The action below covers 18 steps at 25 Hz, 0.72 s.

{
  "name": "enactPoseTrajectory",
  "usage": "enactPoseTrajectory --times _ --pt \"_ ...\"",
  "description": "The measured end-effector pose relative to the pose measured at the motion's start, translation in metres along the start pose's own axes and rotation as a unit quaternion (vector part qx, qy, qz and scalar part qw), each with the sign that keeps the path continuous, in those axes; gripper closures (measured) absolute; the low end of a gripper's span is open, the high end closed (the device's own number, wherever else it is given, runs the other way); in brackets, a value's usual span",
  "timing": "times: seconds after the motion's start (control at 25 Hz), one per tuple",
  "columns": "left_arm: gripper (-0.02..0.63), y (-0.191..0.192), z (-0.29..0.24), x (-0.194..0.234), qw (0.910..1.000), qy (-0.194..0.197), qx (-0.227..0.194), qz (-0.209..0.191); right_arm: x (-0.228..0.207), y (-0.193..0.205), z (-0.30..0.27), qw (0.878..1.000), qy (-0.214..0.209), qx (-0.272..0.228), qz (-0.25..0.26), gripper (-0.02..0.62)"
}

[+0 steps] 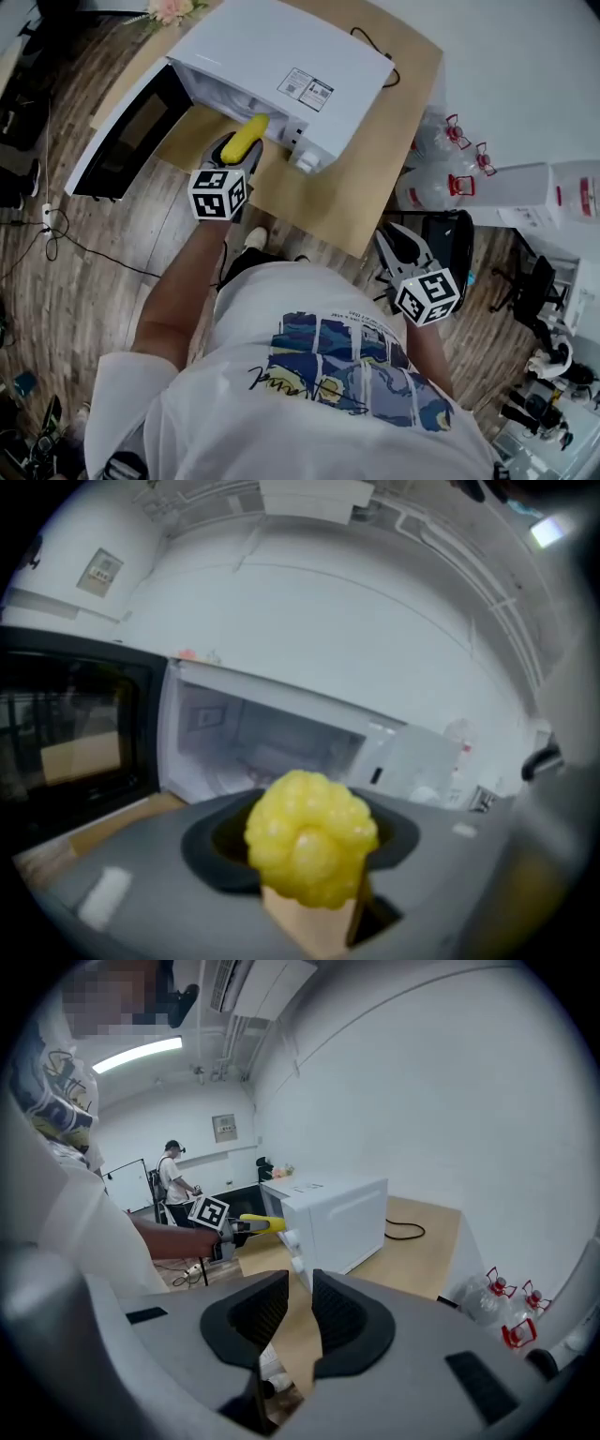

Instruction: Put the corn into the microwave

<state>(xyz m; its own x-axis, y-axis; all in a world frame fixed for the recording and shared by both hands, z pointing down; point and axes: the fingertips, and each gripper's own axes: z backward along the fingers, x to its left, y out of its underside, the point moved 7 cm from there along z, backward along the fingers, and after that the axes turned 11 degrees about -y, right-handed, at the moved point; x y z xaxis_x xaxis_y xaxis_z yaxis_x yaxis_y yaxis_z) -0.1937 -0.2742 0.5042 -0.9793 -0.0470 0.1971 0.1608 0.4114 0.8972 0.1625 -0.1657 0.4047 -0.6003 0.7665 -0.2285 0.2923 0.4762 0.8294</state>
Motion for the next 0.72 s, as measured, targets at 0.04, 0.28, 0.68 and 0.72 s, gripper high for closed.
enactPoseTrajectory --times 0.04,0.28,0.68,0.72 --pt "0.354 0.001 -0.013 0.003 1.0000 0.005 0.005 -0.004 0.003 -0.001 -0.002 1.000 0.011 0.001 -0.004 0.525" --pt "0.354 0.004 -0.076 0.016 0.9994 0.013 0.029 -0.015 0.019 0.000 -0.010 0.997 0.071 -0.005 -0.040 0.525" --pt "0.354 0.004 -0.131 0.001 0.9973 0.020 0.046 -0.054 0.045 0.015 -0.007 0.985 0.144 -0.013 -0.099 0.525" --pt "0.354 0.005 -0.134 -0.001 0.9968 0.020 0.048 -0.060 0.046 0.015 -0.006 0.983 0.149 -0.014 -0.102 0.525"
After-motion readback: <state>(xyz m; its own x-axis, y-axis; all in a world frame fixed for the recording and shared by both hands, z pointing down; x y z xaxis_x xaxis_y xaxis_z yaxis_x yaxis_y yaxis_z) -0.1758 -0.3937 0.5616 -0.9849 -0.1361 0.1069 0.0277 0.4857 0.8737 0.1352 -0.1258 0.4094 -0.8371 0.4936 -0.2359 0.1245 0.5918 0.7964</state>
